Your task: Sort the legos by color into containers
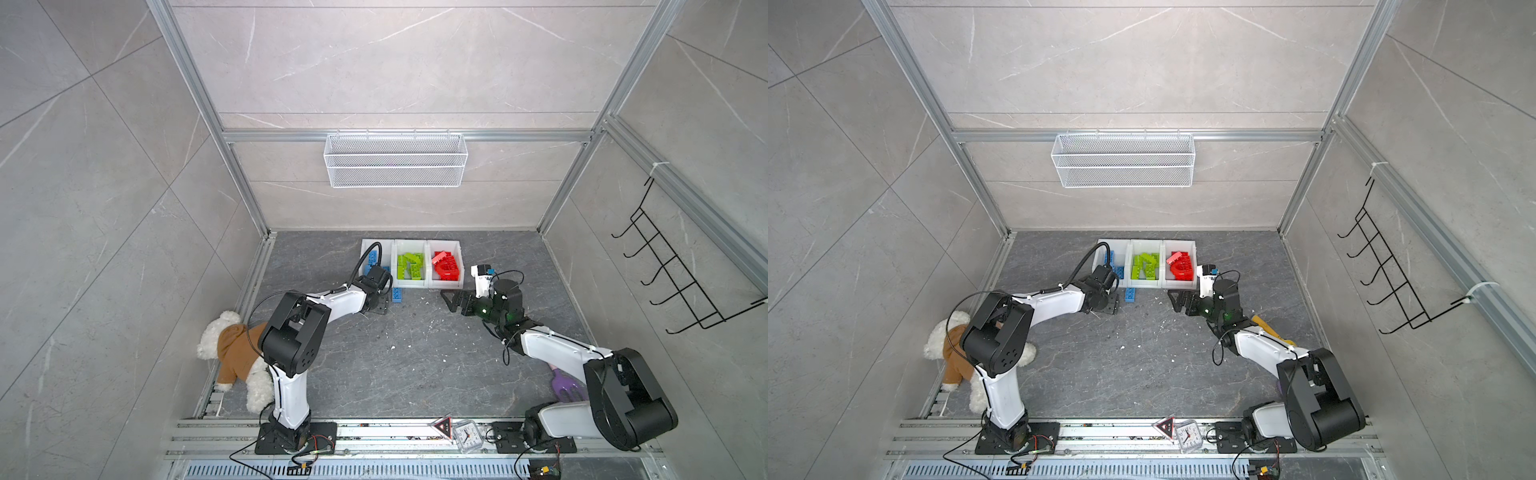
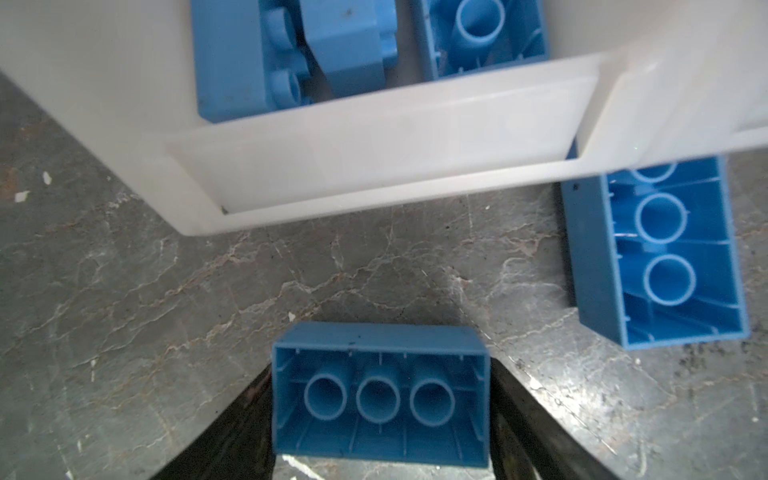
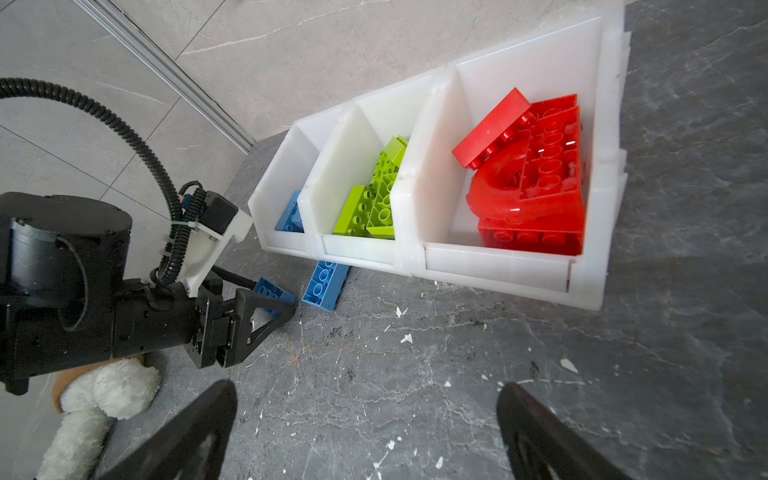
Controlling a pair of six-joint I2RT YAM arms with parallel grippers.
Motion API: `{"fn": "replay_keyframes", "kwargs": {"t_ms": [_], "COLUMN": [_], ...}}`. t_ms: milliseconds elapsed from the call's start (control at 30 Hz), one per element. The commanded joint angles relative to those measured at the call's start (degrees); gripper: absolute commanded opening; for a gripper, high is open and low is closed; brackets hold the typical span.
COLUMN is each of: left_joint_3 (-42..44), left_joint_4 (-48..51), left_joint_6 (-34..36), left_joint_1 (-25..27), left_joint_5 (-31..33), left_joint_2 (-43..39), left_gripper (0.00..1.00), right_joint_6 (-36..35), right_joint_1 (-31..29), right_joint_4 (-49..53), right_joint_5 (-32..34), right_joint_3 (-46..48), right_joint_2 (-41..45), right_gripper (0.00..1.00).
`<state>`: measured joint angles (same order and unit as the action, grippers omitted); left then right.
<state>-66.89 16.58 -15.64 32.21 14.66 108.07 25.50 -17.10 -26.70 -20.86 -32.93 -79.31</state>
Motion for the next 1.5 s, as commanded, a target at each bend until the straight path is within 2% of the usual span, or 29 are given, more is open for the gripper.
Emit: {"fn": "replay_keyframes", "kwargs": {"t_ms": [0, 233, 367, 400, 567, 633, 833, 1133, 1367, 1467], "left_joint_3": [0.4, -2.4, -7.8, -9.2, -7.7, -6.5, -3.9, -4.1, -2.5, -2.3], "left_joint_4": [1.9, 7.9, 11.7, 13.0, 12.2, 11.0, 5.5, 3.1, 3.7, 3.3], "left_joint_6": [-0.7, -0.8, 0.7, 1.1, 1.9, 1.2, 2.8, 4.5, 4.2, 3.5], "left_joint_1": [0.1, 0.0, -0.4, -0.6, -1.3, -2.3, -3.0, -3.0, -3.0, -3.1], "left_joint_5": [-0.3, 1.4, 1.3, 0.6, -0.3, -1.5, -5.3, -6.3, -5.9, -7.7], "left_joint_2": [-6.2, -12.1, -10.6, -9.7, -6.9, -5.5, -2.0, 1.4, -3.7, -5.1], "left_gripper": [0.73, 0.68, 0.64, 0.65, 0.91, 0.96, 0.98, 0.98, 0.98, 0.97], "right_joint_6": [-0.9, -0.8, -0.7, -0.7, -1.2, -1.2, -1.2, -1.3, -1.3, -1.2], "right_joint_1": [0.1, 0.1, 0.0, 0.0, 0.1, 0.0, 0.0, 0.0, 0.1, 0.1], "right_joint_4": [1.0, 1.1, 1.3, 1.3, 1.9, 1.9, 1.9, 1.9, 1.9, 1.9], "right_joint_5": [-0.8, -1.4, -2.8, -2.9, -2.3, -2.5, -2.7, -2.7, -3.0, -3.4], "right_joint_3": [-1.8, -1.9, -2.4, -2.5, -2.3, -2.4, -2.5, -2.7, -2.8, -3.0], "right_joint_2": [-0.5, -0.6, -1.1, -1.2, -0.3, -0.5, -0.7, -1.4, -2.0, -2.3], "right_gripper": [1.00, 0.99, 0.99, 0.98, 0.98, 0.98, 0.98, 0.98, 0.98, 0.98]}}
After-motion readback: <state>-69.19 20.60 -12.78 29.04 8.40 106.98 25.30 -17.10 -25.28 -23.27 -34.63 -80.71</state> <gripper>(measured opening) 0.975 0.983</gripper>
